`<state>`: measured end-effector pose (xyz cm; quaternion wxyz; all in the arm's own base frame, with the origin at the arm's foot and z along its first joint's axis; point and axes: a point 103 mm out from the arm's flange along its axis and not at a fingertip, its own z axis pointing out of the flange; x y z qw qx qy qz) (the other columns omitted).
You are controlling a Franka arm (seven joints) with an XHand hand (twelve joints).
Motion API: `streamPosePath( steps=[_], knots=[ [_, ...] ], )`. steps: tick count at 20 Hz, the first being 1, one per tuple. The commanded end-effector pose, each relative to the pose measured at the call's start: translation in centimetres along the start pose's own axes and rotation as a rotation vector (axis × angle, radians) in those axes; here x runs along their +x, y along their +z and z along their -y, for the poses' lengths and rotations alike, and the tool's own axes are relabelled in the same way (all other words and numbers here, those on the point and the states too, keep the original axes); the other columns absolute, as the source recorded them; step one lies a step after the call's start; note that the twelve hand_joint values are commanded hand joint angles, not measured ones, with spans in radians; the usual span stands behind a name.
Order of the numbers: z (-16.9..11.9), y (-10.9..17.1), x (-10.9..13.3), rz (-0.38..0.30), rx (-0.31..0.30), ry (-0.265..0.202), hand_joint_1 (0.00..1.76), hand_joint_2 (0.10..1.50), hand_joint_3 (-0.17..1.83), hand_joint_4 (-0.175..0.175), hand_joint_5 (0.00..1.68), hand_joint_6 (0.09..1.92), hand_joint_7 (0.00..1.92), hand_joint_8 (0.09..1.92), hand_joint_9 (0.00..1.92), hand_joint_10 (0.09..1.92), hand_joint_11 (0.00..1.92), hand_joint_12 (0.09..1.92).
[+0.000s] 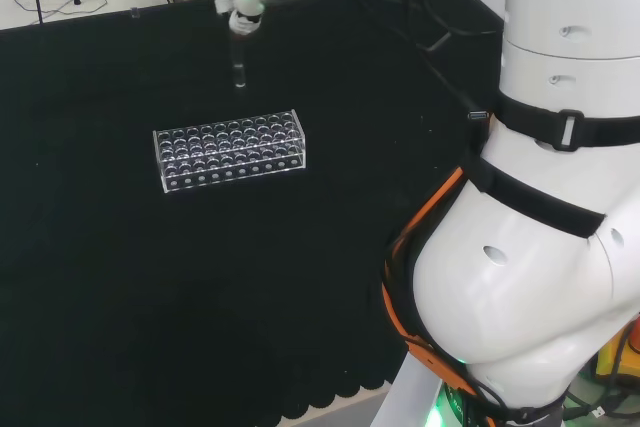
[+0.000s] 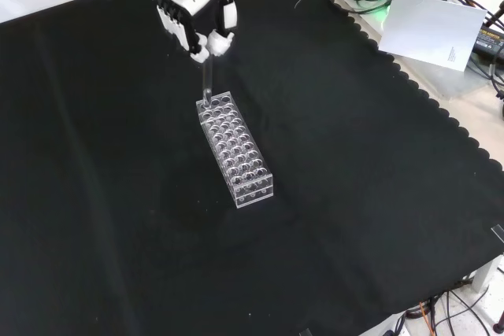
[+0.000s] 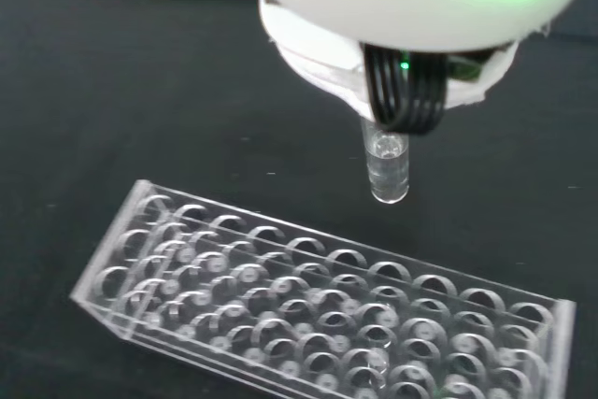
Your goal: Put the test tube back in the rack.
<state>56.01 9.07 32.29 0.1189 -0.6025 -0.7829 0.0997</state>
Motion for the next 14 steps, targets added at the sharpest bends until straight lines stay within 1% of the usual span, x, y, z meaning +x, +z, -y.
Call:
streamPosePath(
  steps=[1, 3, 4, 6, 9, 14],
  knots=[
    [0.6, 0.5, -0.4, -0.01, 0.014, 0.009, 1.45, 0.45, 0.87, -0.175, 1.43, 0.42, 1.5, 0.52, 1.51, 0.23, 1.36, 1.03],
    [1.3, 0.8, -1.1, -0.012, 0.02, 0.019, 1.45, 0.45, 0.87, -0.175, 1.43, 0.42, 1.5, 0.52, 1.51, 0.23, 1.36, 1.03],
    [1.7, 1.0, -1.6, 0.018, 0.05, 0.013, 1.45, 0.45, 0.87, -0.175, 1.43, 0.42, 1.5, 0.52, 1.51, 0.23, 1.36, 1.03],
    [1.9, 1.2, -1.6, 0.022, 0.063, 0.022, 1.45, 0.45, 0.87, -0.175, 1.43, 0.42, 1.5, 0.52, 1.51, 0.23, 1.36, 1.03],
    [1.9, 1.6, -1.6, 0.005, 0.064, 0.03, 1.45, 0.45, 0.87, -0.175, 1.43, 0.42, 1.5, 0.52, 1.51, 0.23, 1.36, 1.03],
    [2.5, 2.1, -2.3, -0.038, 0.059, 0.042, 1.45, 0.45, 0.87, -0.175, 1.44, 0.42, 1.5, 0.52, 1.51, 0.23, 1.36, 1.03]
  ],
)
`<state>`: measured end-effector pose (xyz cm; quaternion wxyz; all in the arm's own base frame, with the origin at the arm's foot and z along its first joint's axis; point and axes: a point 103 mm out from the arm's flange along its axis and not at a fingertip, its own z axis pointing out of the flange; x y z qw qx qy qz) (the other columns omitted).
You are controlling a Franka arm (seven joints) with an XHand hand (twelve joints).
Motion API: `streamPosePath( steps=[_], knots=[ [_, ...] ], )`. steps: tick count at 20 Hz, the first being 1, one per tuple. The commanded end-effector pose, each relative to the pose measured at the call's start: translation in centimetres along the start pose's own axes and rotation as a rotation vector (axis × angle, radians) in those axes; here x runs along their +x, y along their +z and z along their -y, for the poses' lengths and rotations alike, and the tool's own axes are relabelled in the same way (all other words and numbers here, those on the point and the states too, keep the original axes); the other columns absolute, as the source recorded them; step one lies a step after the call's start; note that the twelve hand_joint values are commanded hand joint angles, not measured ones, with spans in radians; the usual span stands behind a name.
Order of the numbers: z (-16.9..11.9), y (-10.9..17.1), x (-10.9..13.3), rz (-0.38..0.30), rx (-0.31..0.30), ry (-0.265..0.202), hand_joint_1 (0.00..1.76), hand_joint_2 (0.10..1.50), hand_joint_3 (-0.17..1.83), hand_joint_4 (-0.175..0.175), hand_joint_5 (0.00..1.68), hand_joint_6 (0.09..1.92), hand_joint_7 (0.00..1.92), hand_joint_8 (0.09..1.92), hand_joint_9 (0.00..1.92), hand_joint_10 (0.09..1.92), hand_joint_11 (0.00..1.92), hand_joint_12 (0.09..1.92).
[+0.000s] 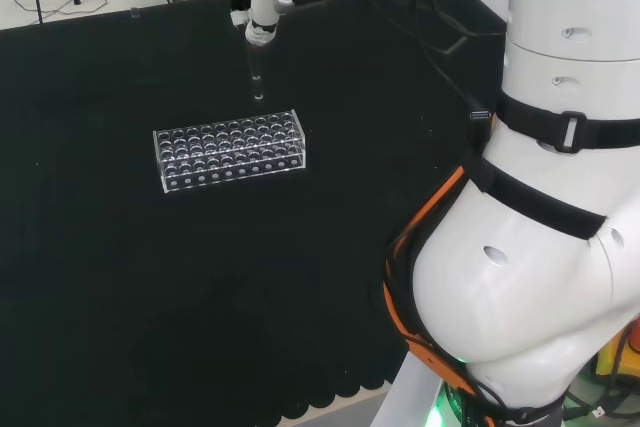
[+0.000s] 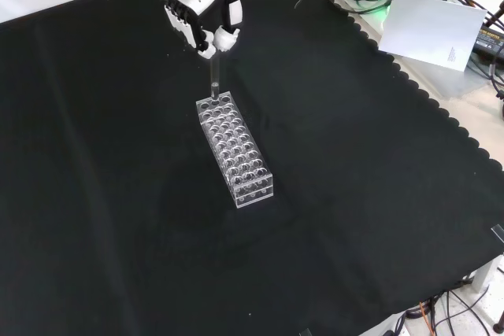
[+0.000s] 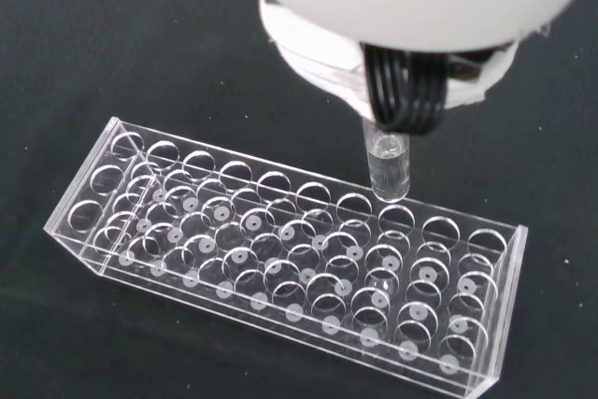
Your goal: Put the test tube back in the rack.
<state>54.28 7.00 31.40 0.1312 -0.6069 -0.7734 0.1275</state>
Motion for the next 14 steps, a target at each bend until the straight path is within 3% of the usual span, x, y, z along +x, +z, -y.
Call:
streamPosePath(
  steps=[1, 7, 8, 10, 14],
  knots=[
    [0.6, 0.8, -0.8, -0.063, 0.003, 0.021, 1.45, 0.45, 0.87, -0.175, 1.44, 0.42, 1.51, 0.52, 1.51, 0.23, 1.36, 1.03],
    [0.2, 1.1, -1.2, -0.08, 0.022, 0.021, 1.45, 0.45, 0.87, -0.175, 1.44, 0.42, 1.5, 0.52, 1.51, 0.22, 1.36, 1.04],
    [1.5, 1.1, -3.2, -0.106, 0.005, 0.01, 1.45, 0.45, 0.87, -0.175, 1.44, 0.42, 1.5, 0.53, 1.51, 0.22, 1.36, 1.04],
    [2.1, 1.2, -4.3, -0.11, 0.003, 0.008, 1.45, 0.45, 0.87, -0.175, 1.44, 0.42, 1.5, 0.53, 1.51, 0.22, 1.36, 1.04],
    [1.0, 1.4, -2.9, -0.082, 0.038, 0.011, 1.45, 0.45, 0.87, -0.175, 1.44, 0.42, 1.5, 0.53, 1.52, 0.22, 1.36, 1.04]
  ],
)
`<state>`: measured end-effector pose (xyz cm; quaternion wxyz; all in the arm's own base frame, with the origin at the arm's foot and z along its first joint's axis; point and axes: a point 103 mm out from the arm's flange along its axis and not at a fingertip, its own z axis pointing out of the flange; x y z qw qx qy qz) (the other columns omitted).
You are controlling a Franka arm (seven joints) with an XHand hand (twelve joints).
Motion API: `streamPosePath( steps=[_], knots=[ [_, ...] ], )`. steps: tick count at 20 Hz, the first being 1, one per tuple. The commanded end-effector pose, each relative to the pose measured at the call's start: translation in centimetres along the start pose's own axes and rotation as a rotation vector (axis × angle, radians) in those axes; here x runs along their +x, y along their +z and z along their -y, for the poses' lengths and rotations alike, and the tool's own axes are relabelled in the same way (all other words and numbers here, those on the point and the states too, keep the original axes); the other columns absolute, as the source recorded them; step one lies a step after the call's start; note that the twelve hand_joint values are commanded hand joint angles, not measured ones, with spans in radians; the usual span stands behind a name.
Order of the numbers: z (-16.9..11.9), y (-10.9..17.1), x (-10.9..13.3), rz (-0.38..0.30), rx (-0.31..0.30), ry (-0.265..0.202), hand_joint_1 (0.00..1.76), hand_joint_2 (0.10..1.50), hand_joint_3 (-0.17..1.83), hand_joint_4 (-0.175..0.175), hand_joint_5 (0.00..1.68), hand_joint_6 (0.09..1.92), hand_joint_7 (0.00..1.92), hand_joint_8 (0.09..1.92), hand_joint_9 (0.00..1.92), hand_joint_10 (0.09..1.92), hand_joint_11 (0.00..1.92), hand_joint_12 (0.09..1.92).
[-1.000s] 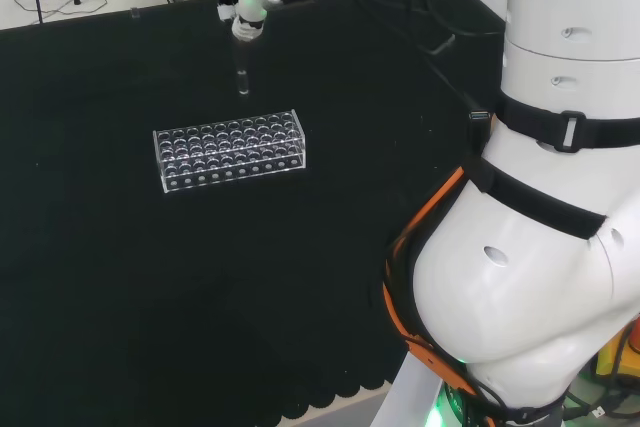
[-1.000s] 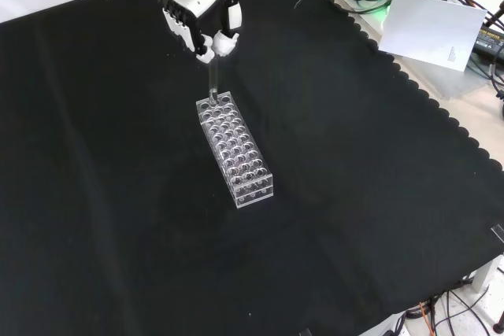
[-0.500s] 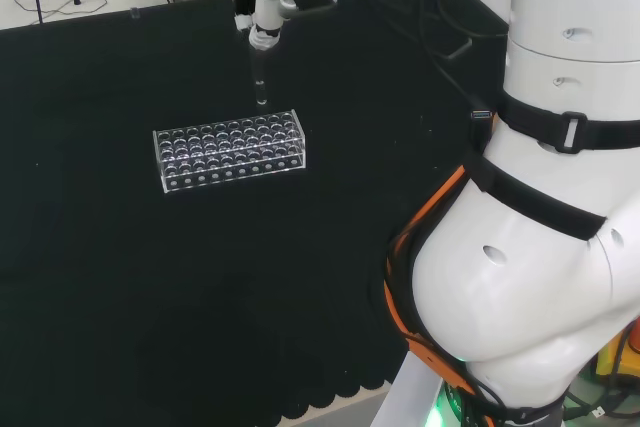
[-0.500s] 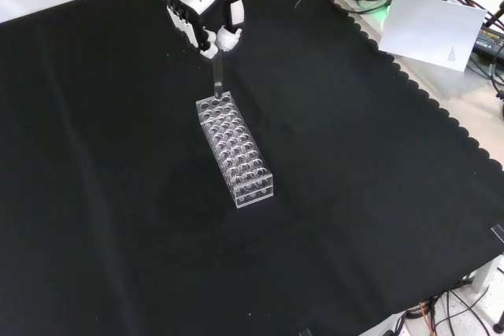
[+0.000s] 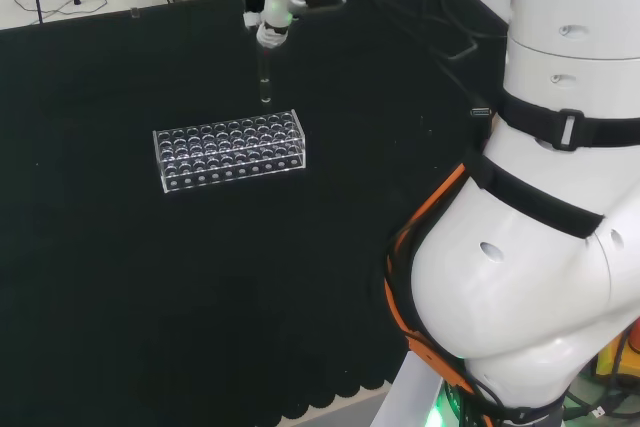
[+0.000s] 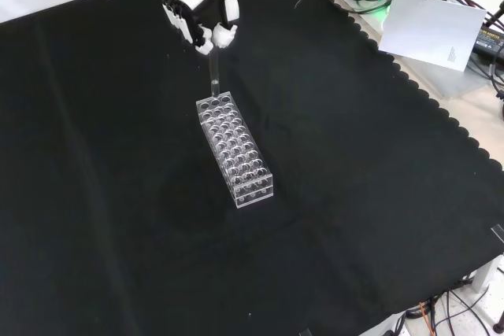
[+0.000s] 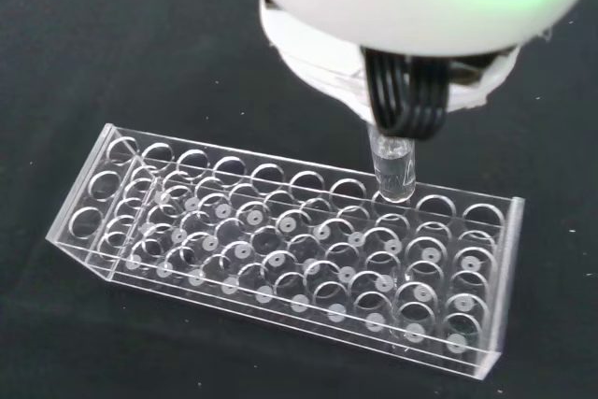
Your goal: Put the test tube back in the rack.
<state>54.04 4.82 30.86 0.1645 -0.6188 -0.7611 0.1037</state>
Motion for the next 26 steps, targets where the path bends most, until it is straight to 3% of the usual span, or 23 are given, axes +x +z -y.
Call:
streamPosePath(
  steps=[1, 4, 5, 6, 9, 16, 18, 26],
  knots=[
    [0.0, 0.9, -0.4, 0.004, 0.039, -0.005, 1.45, 0.45, 0.87, -0.175, 1.44, 0.42, 1.5, 0.53, 1.52, 0.22, 1.36, 1.04],
    [-1.2, 1.5, 1.1, -0.001, 0.047, -0.006, 1.45, 0.45, 0.87, -0.175, 1.44, 0.42, 1.5, 0.53, 1.52, 0.22, 1.36, 1.04],
    [0.2, 1.4, -1.2, -0.034, 0.027, -0.021, 1.45, 0.45, 0.87, -0.175, 1.44, 0.42, 1.5, 0.53, 1.52, 0.22, 1.36, 1.04],
    [0.6, 1.4, -1.9, -0.049, 0.018, -0.025, 1.45, 0.45, 0.87, -0.175, 1.44, 0.42, 1.5, 0.53, 1.52, 0.22, 1.36, 1.04],
    [0.7, 1.4, -2.1, -0.05, 0.015, -0.02, 1.45, 0.45, 0.87, -0.175, 1.44, 0.42, 1.5, 0.53, 1.52, 0.22, 1.36, 1.04],
    [-1.6, 1.6, 1.3, -0.044, 0.031, -0.029, 1.45, 0.45, 0.87, -0.175, 1.44, 0.42, 1.5, 0.53, 1.52, 0.21, 1.35, 1.04],
    [-0.2, 1.5, -1.1, -0.066, 0.019, -0.03, 1.45, 0.45, 0.87, -0.175, 1.44, 0.42, 1.5, 0.53, 1.52, 0.21, 1.35, 1.04],
    [-0.2, 1.6, -1.1, -0.052, 0.031, -0.057, 1.45, 0.45, 0.87, -0.175, 1.43, 0.42, 1.5, 0.54, 1.52, 0.21, 1.35, 1.04]
  ],
)
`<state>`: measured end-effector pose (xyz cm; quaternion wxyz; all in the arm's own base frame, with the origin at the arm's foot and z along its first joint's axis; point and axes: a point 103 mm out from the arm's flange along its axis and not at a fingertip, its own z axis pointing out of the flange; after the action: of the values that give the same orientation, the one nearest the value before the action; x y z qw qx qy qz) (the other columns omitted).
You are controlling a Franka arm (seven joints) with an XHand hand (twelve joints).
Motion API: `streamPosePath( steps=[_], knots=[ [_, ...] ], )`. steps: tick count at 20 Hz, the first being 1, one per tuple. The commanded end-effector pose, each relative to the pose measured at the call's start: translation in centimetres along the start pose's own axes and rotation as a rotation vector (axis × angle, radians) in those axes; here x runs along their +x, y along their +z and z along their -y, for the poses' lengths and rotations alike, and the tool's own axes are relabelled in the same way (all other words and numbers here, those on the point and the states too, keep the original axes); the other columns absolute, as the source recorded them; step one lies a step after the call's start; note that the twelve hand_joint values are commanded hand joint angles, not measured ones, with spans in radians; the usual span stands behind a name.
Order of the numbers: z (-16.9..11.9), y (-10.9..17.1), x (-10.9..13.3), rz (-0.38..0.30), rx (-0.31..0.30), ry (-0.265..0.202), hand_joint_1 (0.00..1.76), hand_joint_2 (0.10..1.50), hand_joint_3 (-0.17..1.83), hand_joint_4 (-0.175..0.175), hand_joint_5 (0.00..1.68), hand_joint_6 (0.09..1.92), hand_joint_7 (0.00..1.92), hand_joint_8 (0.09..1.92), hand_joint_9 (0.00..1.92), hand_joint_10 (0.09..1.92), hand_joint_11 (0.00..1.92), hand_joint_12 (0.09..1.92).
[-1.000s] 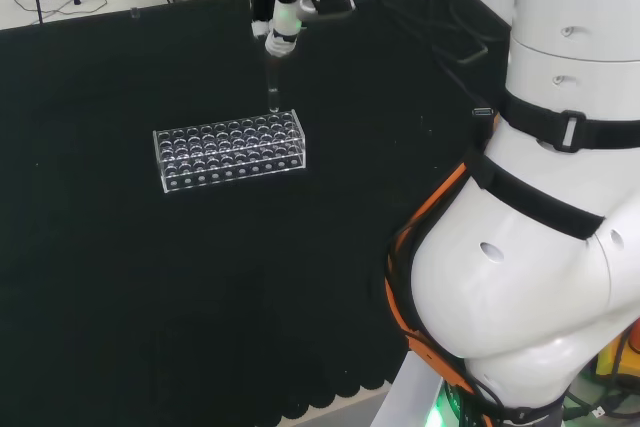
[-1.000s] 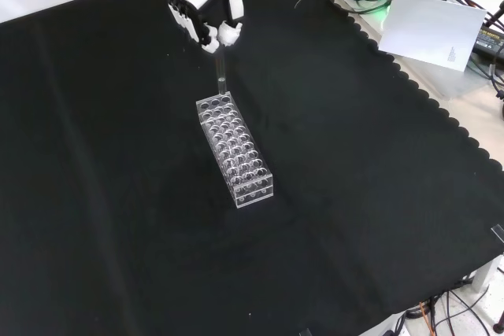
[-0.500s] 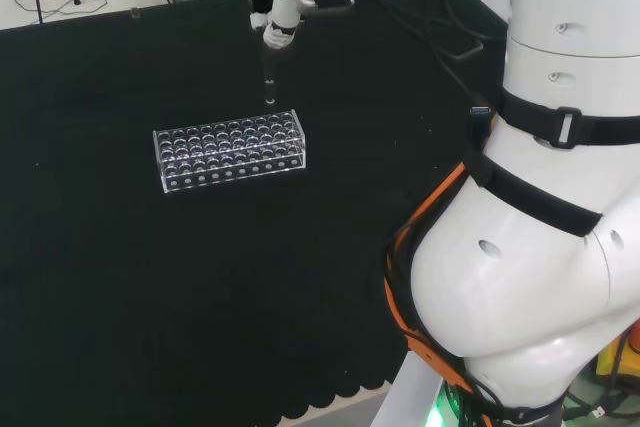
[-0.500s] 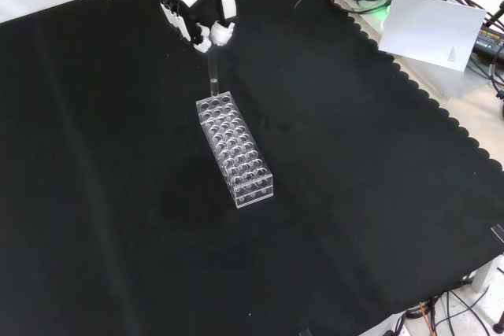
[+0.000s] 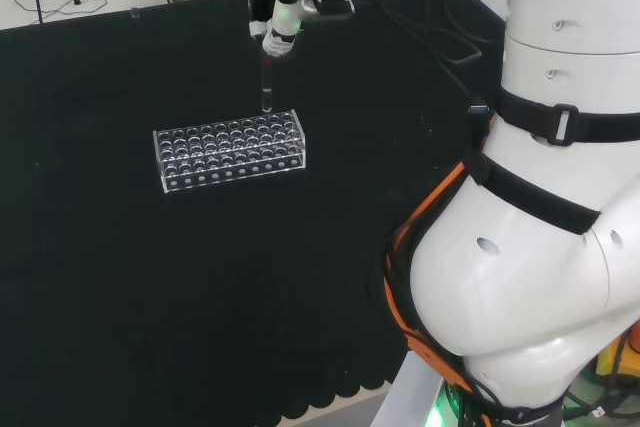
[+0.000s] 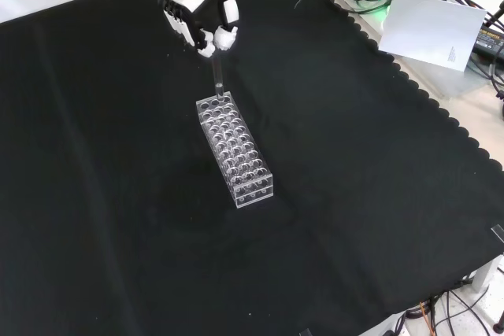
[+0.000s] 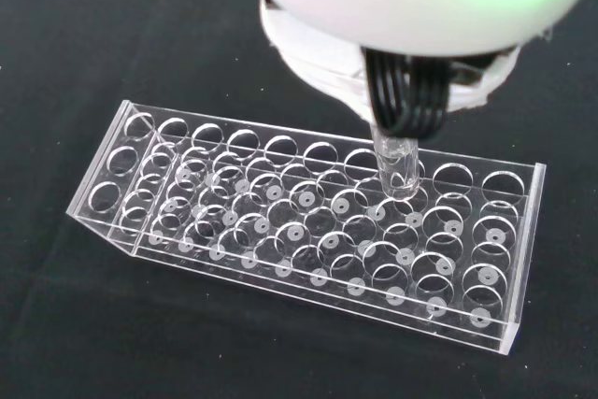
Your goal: Put the test tube back in the rack.
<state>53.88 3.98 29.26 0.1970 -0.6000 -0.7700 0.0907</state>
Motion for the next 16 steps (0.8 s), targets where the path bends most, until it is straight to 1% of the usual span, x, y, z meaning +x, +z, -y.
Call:
streamPosePath(
  steps=[1, 4, 8, 12, 16],
  knots=[
    [-0.02, 0.07, 0.02, 0.008, 0.008, -0.004, 1.45, 0.45, 0.87, -0.175, 1.43, 0.42, 1.5, 0.54, 1.52, 0.21, 1.35, 1.04],
    [-0.02, 0.12, 0.05, 0.001, 0.007, -0.015, 1.45, 0.45, 0.87, -0.175, 1.43, 0.42, 1.5, 0.54, 1.52, 0.21, 1.35, 1.04],
    [-0.12, 0.17, 0.2, 0.006, 0.012, -0.016, 1.45, 0.45, 0.87, -0.175, 1.43, 0.42, 1.5, 0.54, 1.52, 0.21, 1.35, 1.04],
    [-0.18, 0.17, 0.36, -0.011, 0.004, -0.016, 1.45, 0.45, 0.87, -0.175, 1.43, 0.42, 1.5, 0.54, 1.52, 0.21, 1.35, 1.04],
    [-0.29, 0.29, 0.49, 0.003, 0.021, -0.026, 1.45, 0.45, 0.87, -0.175, 1.43, 0.43, 1.5, 0.54, 1.52, 0.21, 1.35, 1.04]
  ],
)
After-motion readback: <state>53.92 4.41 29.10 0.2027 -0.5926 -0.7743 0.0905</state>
